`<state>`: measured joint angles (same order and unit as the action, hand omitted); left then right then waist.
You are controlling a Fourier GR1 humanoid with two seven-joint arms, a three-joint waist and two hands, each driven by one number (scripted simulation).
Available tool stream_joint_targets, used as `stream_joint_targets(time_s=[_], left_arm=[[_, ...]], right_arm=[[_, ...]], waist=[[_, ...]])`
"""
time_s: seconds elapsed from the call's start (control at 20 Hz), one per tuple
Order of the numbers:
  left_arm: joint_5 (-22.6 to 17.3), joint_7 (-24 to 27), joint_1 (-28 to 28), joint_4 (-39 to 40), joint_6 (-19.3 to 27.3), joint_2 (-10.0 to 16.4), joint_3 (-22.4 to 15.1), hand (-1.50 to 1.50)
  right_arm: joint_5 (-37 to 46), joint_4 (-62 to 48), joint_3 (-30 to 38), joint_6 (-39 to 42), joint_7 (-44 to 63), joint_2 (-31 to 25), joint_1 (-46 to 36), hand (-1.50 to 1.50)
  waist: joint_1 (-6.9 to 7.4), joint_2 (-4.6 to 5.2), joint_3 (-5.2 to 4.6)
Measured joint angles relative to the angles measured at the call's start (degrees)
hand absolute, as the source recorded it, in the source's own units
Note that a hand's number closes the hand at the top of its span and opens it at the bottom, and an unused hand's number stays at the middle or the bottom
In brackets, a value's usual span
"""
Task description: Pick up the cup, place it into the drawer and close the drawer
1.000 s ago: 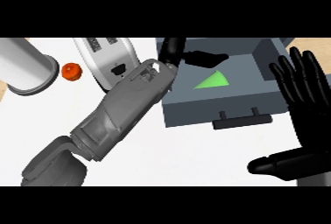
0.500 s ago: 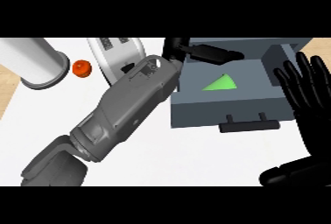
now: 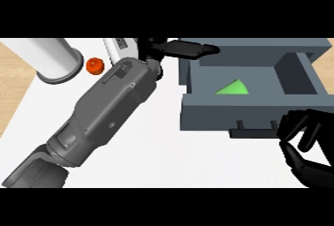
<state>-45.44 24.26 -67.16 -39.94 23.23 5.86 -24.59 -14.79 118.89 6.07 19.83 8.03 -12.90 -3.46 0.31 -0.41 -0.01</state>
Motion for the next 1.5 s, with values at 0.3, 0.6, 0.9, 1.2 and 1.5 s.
stream_joint_targets(time_s=[0.3, 0.6, 0.9, 1.2, 1.5], left_arm=[[-0.2, -3.0, 11.1, -12.4, 1.0, 6.4, 0.4, -1.50], [-0.6, -5.5, 24.3, -26.8, 0.2, 13.9, 1.7, -1.50], [-1.9, -7.1, 35.8, -38.2, -2.2, 19.5, 4.2, -1.50], [-2.5, -5.5, 44.4, -42.7, -6.5, 22.8, 6.1, -1.50], [-2.7, -2.9, 53.0, -44.9, -12.9, 25.3, 10.0, -1.50]], right_arm=[[6.2, 1.5, -1.9, 1.9, 0.1, -2.4, 2.2, 1.50], [12.6, -1.0, -3.7, 1.8, -0.4, -2.6, 2.5, 1.50], [22.7, -5.6, -6.7, 1.9, -5.2, -4.2, 1.1, 1.50], [39.2, -11.3, -13.3, -1.2, -11.9, -7.2, -0.6, 1.50], [49.4, -23.2, -16.9, -6.3, -17.0, -5.8, -4.8, -1.50]], waist=[[1.13, -0.24, -0.02], [1.30, -0.08, -0.01], [1.28, 0.13, 0.02], [1.48, 0.32, 0.01], [0.93, 0.44, 0.01]])
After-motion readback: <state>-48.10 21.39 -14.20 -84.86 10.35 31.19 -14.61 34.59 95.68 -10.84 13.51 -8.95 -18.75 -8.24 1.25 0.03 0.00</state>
